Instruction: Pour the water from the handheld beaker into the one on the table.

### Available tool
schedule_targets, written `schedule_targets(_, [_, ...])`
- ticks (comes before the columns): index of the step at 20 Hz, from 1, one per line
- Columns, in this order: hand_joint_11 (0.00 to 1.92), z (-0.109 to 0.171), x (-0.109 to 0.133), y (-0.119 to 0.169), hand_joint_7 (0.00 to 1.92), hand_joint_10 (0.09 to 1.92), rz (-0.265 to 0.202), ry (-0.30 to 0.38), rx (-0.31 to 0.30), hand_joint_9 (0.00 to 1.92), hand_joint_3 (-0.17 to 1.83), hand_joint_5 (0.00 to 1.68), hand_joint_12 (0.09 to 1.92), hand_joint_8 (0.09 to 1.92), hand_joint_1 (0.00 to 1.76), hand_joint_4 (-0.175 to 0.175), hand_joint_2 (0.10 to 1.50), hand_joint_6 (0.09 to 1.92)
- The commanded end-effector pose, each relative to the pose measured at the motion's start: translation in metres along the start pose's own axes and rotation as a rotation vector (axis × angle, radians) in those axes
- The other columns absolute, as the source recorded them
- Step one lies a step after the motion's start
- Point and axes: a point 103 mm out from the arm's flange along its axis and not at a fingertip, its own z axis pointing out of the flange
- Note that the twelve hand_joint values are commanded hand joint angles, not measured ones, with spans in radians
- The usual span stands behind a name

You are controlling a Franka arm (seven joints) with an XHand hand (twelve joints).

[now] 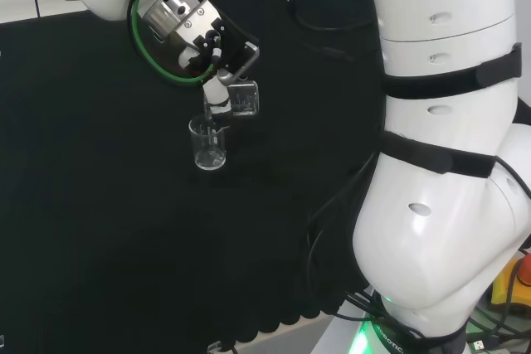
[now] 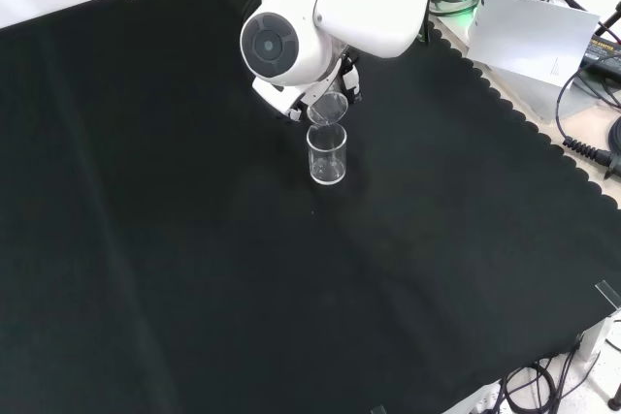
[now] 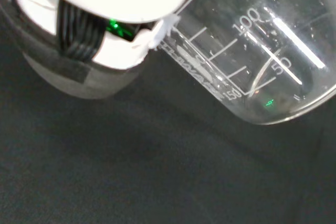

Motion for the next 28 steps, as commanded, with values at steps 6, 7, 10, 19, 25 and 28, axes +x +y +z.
schedule_targets(6, [1.24,-0.0057,0.0027,-0.002,1.24,0.72,-0.001,-0.024,0.024,1.55,0.79,1.18,0.89,0.84,1.31,-0.175,0.61,0.87])
schedule_targets(7, [1.24,-0.0057,0.0027,-0.0019,1.24,0.72,-0.003,-0.025,0.027,1.55,0.79,1.18,0.89,0.84,1.31,-0.175,0.61,0.87])
schedule_targets(10, [1.24,-0.0066,0.0049,-0.0021,1.24,0.72,-0.005,-0.03,0.033,1.55,0.79,1.18,0.89,0.84,1.31,-0.175,0.61,0.87])
schedule_targets(19, [1.24,-0.0102,0.0084,-0.0037,1.24,0.72,0.0,-0.065,0.049,1.55,0.79,1.18,0.89,0.84,1.31,-0.175,0.61,0.87])
schedule_targets(25, [1.24,-0.0121,0.0111,-0.0044,1.24,0.72,0.006,-0.094,0.049,1.55,0.79,1.18,0.89,0.84,1.31,-0.175,0.61,0.87])
schedule_targets(28, [1.24,-0.011,0.0099,-0.0039,1.24,0.72,0.003,-0.097,0.052,1.55,0.79,1.18,0.89,0.84,1.31,-0.175,0.61,0.87])
